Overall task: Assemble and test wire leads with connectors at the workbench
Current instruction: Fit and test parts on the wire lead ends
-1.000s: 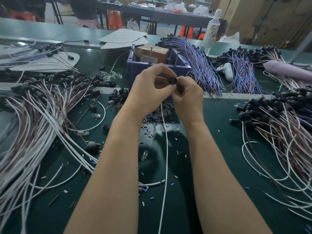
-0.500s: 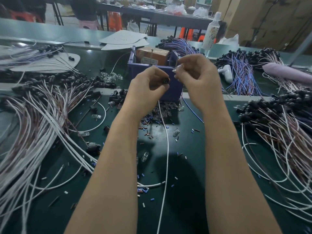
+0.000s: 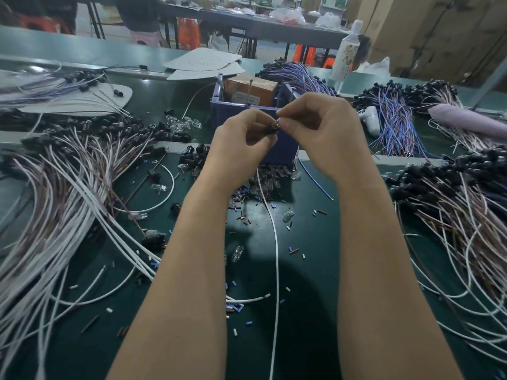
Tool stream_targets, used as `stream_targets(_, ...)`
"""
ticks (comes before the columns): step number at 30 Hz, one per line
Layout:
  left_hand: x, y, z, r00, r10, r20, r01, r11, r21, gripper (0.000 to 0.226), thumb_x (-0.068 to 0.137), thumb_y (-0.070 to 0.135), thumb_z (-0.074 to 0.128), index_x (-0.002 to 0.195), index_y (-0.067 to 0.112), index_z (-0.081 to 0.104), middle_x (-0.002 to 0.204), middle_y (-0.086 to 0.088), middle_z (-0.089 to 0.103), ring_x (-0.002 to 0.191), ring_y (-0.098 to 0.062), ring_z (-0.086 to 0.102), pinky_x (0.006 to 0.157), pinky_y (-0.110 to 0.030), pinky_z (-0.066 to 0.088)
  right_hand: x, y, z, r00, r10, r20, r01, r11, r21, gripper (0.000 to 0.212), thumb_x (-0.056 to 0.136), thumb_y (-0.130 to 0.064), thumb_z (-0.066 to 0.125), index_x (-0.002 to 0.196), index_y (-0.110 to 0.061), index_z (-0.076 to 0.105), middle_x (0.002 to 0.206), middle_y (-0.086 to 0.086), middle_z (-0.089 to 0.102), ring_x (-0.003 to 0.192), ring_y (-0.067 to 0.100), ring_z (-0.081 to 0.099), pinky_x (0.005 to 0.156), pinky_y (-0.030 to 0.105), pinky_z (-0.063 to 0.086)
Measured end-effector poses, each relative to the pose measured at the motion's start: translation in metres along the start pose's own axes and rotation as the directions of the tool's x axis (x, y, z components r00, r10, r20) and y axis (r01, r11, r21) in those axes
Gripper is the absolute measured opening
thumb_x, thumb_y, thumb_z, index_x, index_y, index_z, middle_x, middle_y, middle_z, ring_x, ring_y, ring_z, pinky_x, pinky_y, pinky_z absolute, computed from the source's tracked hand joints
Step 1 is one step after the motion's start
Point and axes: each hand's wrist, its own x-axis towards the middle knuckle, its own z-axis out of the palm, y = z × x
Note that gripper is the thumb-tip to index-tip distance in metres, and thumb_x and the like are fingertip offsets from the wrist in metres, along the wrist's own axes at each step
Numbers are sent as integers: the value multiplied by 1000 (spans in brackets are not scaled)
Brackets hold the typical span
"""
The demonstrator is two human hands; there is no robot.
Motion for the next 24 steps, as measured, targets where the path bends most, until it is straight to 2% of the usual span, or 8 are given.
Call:
stream_targets(5, 0, 3, -1, 1000, 12, -10, -12, 998, 62, 14, 87, 10, 63, 99, 16, 67, 91, 2, 71, 87, -7, 67, 88, -26, 53, 0, -4, 0, 1000, 3, -16, -4, 997, -73, 13, 83, -8, 68, 89, -18, 73, 83, 1, 71, 81, 14, 67, 79, 24, 54)
stream_targets(9, 0, 7, 0, 998, 61, -23, -57, 989, 134, 16, 87, 10, 63, 101, 15, 69, 86, 2, 69, 81, -7, 65, 83, -21, 52, 1, -6, 0, 1000, -7, -26, 3, 993, -119, 13, 82, -9, 69, 90, -18, 75, 75, -6, 66, 72, 5, 62, 69, 10, 47)
stream_targets(11, 0, 10, 0, 996, 83, -32, -77, 984, 159, 17, 86, 10, 64, 102, 13, 69, 86, 0, 69, 80, -8, 64, 81, -19, 51, 2, -7, -1, 999, -5, -34, 1, 992, -125, 13, 82, -10, 69, 91, -18, 75, 75, -6, 67, 71, 3, 61, 67, 7, 45)
stream_targets(15, -1, 15, 1, 991, 125, -36, -117, 976, 183, 18, 87, 12, 65, 104, 9, 70, 85, 4, 67, 75, -1, 60, 76, -11, 47, 1, -7, -9, 998, 1, -59, -9, 991, -132, 13, 82, -13, 69, 91, -22, 75, 78, -5, 69, 78, 8, 66, 74, 16, 51)
stream_targets(17, -1, 17, 0, 992, 125, -28, -116, 970, 215, 17, 88, 17, 65, 104, 12, 70, 85, 4, 67, 77, -5, 60, 79, -15, 47, 1, -6, -11, 998, 8, -56, -16, 989, -150, 13, 83, -14, 69, 91, -22, 75, 79, -5, 69, 78, 8, 66, 74, 16, 51)
stream_targets(21, -3, 15, -1, 997, 70, 11, -70, 946, 318, 12, 90, 26, 62, 100, 21, 67, 79, 6, 69, 80, -15, 58, 91, -40, 44, 1, -3, -8, 999, 39, -21, -43, 982, -186, 13, 83, -14, 69, 91, -22, 75, 76, -5, 68, 74, 6, 64, 67, 8, 46)
stream_targets(22, -3, 14, -1, 997, 69, 20, -72, 946, 317, 12, 90, 26, 61, 99, 21, 66, 78, 5, 69, 79, -15, 57, 91, -41, 44, 1, -2, -7, 999, 46, -12, -48, 982, -183, 13, 83, -14, 69, 90, -22, 75, 78, -4, 69, 74, 6, 64, 67, 9, 46)
stream_targets(24, -3, 15, -2, 996, 87, 32, -92, 948, 304, 11, 90, 23, 62, 98, 17, 67, 79, 0, 69, 78, -19, 59, 83, -31, 46, 1, -1, -7, 999, 53, 10, -51, 985, -163, 14, 82, -13, 69, 87, -25, 74, 81, 0, 72, 75, 10, 65, 71, 16, 50)
